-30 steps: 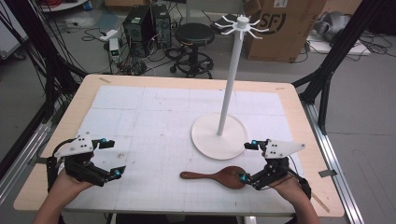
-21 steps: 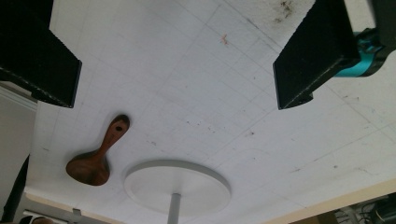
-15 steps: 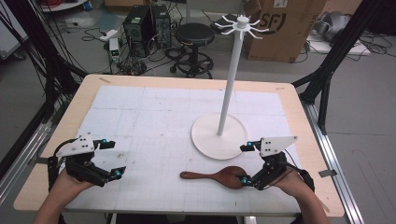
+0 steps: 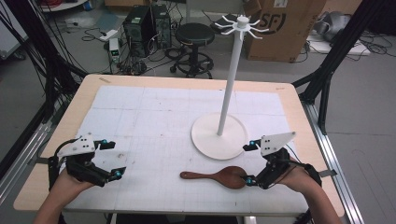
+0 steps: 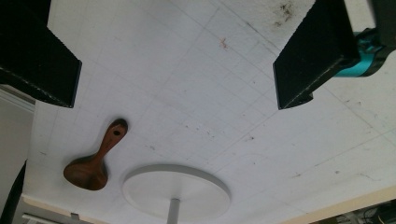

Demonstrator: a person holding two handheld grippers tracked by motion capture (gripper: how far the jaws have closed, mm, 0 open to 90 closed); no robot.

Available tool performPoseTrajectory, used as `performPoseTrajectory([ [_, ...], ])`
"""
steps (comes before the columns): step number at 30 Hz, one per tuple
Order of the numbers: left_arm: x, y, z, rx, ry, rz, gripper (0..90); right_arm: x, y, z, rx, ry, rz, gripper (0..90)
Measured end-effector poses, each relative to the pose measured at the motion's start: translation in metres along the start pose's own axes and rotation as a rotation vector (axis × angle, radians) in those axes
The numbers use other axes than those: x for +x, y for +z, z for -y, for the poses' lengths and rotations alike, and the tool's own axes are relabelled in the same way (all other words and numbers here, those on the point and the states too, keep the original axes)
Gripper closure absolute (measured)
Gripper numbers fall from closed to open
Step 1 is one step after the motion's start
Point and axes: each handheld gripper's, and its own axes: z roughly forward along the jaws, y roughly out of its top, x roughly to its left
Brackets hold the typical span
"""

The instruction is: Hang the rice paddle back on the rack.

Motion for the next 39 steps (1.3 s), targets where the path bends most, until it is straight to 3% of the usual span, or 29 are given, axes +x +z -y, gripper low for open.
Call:
performPoseTrajectory([
  [6, 0.0, 0.001, 0.0, 0.009, 0.006, 0.001, 1.6, -0.001, -0.003, -0.006, 0.033, -0.019, 0.007, 1.1],
  [14, 0.0, 0.003, 0.001, 0.017, 0.003, 0.007, 1.7, 0.001, 0.007, -0.017, 0.114, -0.041, -0.011, 1.1],
  [36, -0.001, 0.008, 0.001, 0.038, 0.012, 0.012, 1.7, 0.006, 0.073, -0.047, 0.374, -0.166, -0.1, 4.3],
  [37, -0.001, 0.008, 0.002, 0.041, 0.011, 0.011, 1.7, 0.006, 0.078, -0.049, 0.393, -0.163, -0.106, 4.3],
  [38, -0.001, 0.008, 0.002, 0.043, 0.013, 0.011, 1.7, 0.01, 0.079, -0.051, 0.437, -0.122, -0.097, 4.3],
  [39, -0.001, 0.008, 0.002, 0.042, 0.013, 0.009, 1.7, 0.01, 0.082, -0.052, 0.447, -0.134, -0.097, 4.3],
])
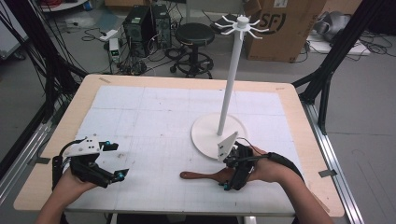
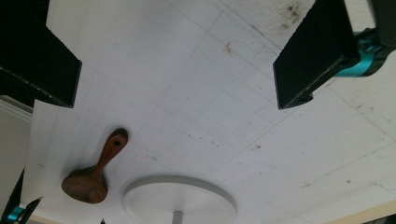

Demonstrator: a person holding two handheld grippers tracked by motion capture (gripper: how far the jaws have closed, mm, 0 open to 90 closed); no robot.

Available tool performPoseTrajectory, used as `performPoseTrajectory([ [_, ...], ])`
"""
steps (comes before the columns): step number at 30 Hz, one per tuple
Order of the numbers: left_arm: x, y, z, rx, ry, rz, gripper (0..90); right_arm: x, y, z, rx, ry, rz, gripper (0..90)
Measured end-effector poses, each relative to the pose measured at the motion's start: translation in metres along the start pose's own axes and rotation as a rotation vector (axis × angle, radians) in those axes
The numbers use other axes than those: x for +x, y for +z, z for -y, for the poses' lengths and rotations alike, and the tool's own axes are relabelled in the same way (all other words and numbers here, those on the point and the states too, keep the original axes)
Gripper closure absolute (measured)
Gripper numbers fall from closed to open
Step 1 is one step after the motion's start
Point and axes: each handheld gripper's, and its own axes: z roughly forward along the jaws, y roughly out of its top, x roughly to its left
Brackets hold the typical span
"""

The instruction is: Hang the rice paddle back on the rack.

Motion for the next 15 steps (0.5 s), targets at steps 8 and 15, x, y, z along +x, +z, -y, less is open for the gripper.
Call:
performPoseTrajectory([
  [8, 0.001, -0.004, 0.001, -0.013, -0.003, -0.007, 1.6, 0.0, 0.022, -0.013, 0.108, 0.011, -0.005, 5.7],
  [15, 0.001, -0.003, 0.0, -0.013, 0.0, -0.005, 1.7, -0.003, 0.034, -0.023, 0.153, -0.032, 0.012, 13.8],
])
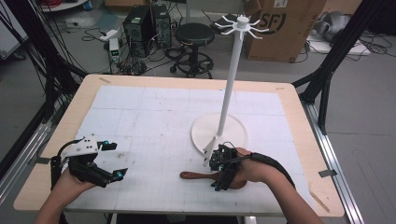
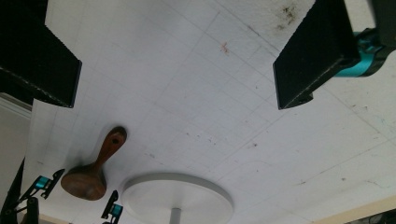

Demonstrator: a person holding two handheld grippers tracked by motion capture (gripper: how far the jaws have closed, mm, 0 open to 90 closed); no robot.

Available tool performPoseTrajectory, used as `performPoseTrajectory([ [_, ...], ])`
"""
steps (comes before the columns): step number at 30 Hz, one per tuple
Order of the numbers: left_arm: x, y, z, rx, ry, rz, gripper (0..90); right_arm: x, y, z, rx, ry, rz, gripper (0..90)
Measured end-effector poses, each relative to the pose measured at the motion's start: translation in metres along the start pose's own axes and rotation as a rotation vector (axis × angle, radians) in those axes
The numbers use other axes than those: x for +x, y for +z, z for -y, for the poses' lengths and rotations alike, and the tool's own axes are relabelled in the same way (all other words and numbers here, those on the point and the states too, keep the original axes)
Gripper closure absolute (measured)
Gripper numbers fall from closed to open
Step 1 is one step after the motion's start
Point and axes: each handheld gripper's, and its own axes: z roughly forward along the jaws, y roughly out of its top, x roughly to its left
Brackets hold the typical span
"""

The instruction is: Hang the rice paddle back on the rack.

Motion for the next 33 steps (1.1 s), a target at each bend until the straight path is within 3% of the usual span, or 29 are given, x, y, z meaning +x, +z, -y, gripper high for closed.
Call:
performPoseTrajectory([
  [3, 0.0, 0.0, 0.0, 0.0, -0.002, 0.001, 1.6, -0.001, 0.004, -0.005, 0.028, 0.0, 0.005, 16.6],
  [5, 0.0, 0.0, 0.0, -0.001, -0.003, 0.0, 1.7, 0.001, 0.007, -0.008, 0.074, 0.019, 0.002, 20.8],
  [11, 0.001, -0.001, 0.001, -0.003, -0.006, -0.002, 1.7, -0.001, 0.016, -0.014, 0.15, 0.008, -0.005, 35.3],
  [12, 0.001, -0.001, 0.001, -0.002, -0.006, -0.002, 1.7, -0.002, 0.016, -0.016, 0.149, -0.004, -0.004, 38.9],
  [22, 0.001, 0.0, 0.001, 0.001, 0.001, 0.007, 1.7, -0.003, 0.021, -0.026, 0.21, 0.036, -0.035, 59.2],
  [28, 0.0, 0.001, 0.001, 0.003, -0.002, 0.006, 1.7, -0.004, 0.02, -0.03, 0.234, 0.067, -0.034, 65.0],
  [33, 0.001, 0.001, 0.002, 0.009, 0.002, 0.004, 1.7, -0.002, 0.022, -0.034, 0.239, 0.05, -0.032, 69.3],
])
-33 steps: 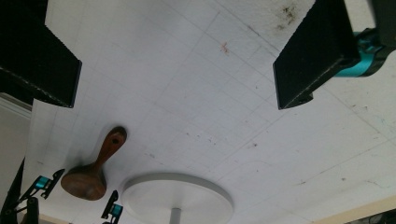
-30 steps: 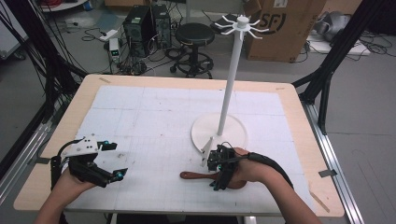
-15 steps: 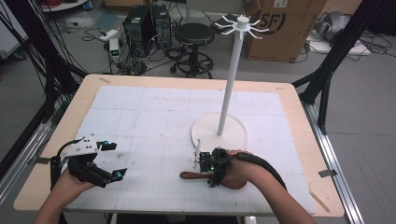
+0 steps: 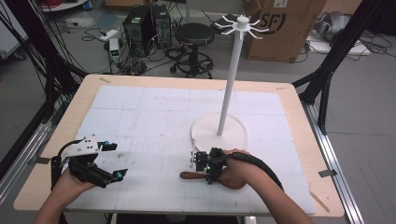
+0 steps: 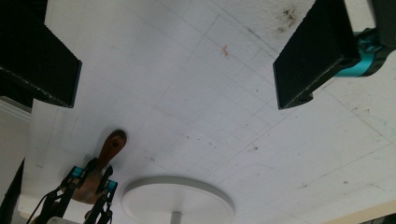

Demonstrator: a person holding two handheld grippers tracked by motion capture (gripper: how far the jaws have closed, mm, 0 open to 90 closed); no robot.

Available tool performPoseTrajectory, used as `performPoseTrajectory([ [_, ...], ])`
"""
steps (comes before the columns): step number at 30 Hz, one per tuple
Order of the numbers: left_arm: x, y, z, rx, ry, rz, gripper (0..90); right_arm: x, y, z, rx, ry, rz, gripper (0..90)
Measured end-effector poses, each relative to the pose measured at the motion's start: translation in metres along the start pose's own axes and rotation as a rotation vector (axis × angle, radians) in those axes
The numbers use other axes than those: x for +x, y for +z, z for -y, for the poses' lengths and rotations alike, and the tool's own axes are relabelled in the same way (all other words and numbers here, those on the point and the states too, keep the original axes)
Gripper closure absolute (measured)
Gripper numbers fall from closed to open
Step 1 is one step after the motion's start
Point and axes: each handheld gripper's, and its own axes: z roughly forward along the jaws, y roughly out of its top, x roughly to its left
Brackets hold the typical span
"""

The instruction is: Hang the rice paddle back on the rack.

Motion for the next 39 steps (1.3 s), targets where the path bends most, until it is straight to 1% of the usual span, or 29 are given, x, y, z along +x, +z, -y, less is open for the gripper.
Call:
performPoseTrajectory([
  [1, 0.0, 0.0, 0.0, 0.001, 0.001, -0.001, 1.6, 0.0, 0.0, -0.001, 0.002, -0.001, 0.005, 70.0],
  [2, 0.0, 0.0, 0.0, 0.002, 0.002, -0.001, 1.7, 0.0, 0.0, -0.002, 0.01, 0.004, 0.0, 70.3],
  [5, 0.0, 0.0, 0.0, 0.0, -0.002, -0.001, 1.7, -0.001, 0.001, -0.002, 0.0, -0.009, 0.001, 70.5],
  [9, -0.001, 0.001, 0.0, 0.002, 0.0, 0.001, 1.7, 0.0, 0.002, -0.003, 0.002, 0.0, 0.007, 70.5],
  [10, -0.001, 0.001, 0.0, 0.002, -0.001, 0.001, 1.7, 0.001, 0.001, -0.003, 0.015, 0.008, 0.006, 70.6],
  [11, -0.001, 0.001, 0.0, 0.004, 0.001, 0.001, 1.7, 0.0, 0.002, -0.003, 0.004, -0.011, 0.017, 70.8],
  [12, -0.001, 0.001, 0.0, 0.005, 0.002, 0.0, 1.7, 0.002, 0.001, -0.003, 0.016, -0.005, 0.014, 71.3],
  [13, -0.001, 0.001, 0.0, 0.006, 0.002, 0.001, 1.7, 0.003, 0.001, -0.004, 0.02, -0.017, 0.023, 72.7],
  [15, -0.002, 0.001, 0.0, 0.004, -0.001, 0.002, 1.7, 0.003, 0.002, -0.005, 0.02, -0.031, 0.017, 75.7],
  [16, -0.002, 0.001, 0.0, 0.004, -0.001, 0.002, 1.7, 0.004, 0.001, -0.005, 0.031, -0.017, 0.019, 76.1],
  [17, -0.002, 0.001, 0.0, 0.005, 0.001, 0.001, 1.7, 0.003, 0.001, -0.006, 0.022, -0.027, 0.022, 76.4],
  [18, -0.002, 0.001, 0.0, 0.005, 0.0, 0.001, 1.7, 0.003, 0.001, -0.006, 0.028, -0.006, 0.015, 76.6],
  [23, -0.001, 0.0, 0.001, 0.007, 0.002, -0.003, 1.7, 0.002, 0.001, -0.005, 0.018, -0.001, 0.013, 77.3],
  [25, -0.001, 0.0, 0.001, 0.006, 0.001, -0.003, 1.7, 0.002, 0.001, -0.004, 0.014, -0.018, 0.017, 77.4],
  [26, -0.001, -0.001, 0.001, 0.004, -0.001, -0.005, 1.7, 0.003, 0.001, -0.004, 0.013, -0.003, 0.012, 77.4],
  [27, 0.0, -0.001, 0.002, 0.007, 0.001, -0.006, 1.7, 0.002, 0.0, -0.002, 0.008, -0.013, 0.018, 77.4],
  [28, 0.0, -0.001, 0.002, 0.008, 0.002, -0.006, 1.7, 0.001, 0.001, 0.0, -0.01, -0.006, 0.004, 77.4],
  [29, 0.0, -0.002, 0.002, 0.007, 0.002, -0.006, 1.7, 0.001, 0.0, 0.002, -0.016, 0.02, -0.009, 77.5],
  [30, 0.0, -0.002, 0.002, 0.004, -0.003, -0.008, 1.7, -0.001, 0.0, 0.004, -0.036, 0.017, -0.013, 77.5],
  [32, 0.0, -0.002, 0.003, 0.005, -0.004, -0.009, 1.7, -0.002, 0.0, 0.008, -0.059, 0.037, -0.026, 77.6],
  [33, 0.001, -0.002, 0.003, 0.008, -0.002, -0.009, 1.7, -0.002, 0.0, 0.01, -0.078, 0.04, -0.026, 77.6],
  [34, 0.001, -0.002, 0.003, 0.008, -0.004, -0.009, 1.7, -0.002, 0.0, 0.012, -0.089, 0.034, -0.027, 77.6],
  [35, 0.001, -0.001, 0.003, 0.009, -0.005, -0.009, 1.7, -0.003, 0.0, 0.014, -0.113, 0.021, -0.024, 77.7],
  [36, 0.0, -0.001, 0.003, 0.008, -0.006, -0.009, 1.7, -0.002, -0.001, 0.016, -0.11, 0.041, -0.041, 77.7],
  [37, 0.0, -0.001, 0.003, 0.008, -0.006, -0.009, 1.7, -0.001, -0.001, 0.018, -0.121, 0.032, -0.041, 77.7],
  [38, 0.0, -0.001, 0.003, 0.01, -0.004, -0.009, 1.6, -0.001, -0.001, 0.02, -0.132, 0.046, -0.046, 77.7],
  [39, 0.0, -0.001, 0.003, 0.01, -0.004, -0.01, 1.7, -0.002, -0.001, 0.022, -0.147, 0.04, -0.055, 77.7],
])
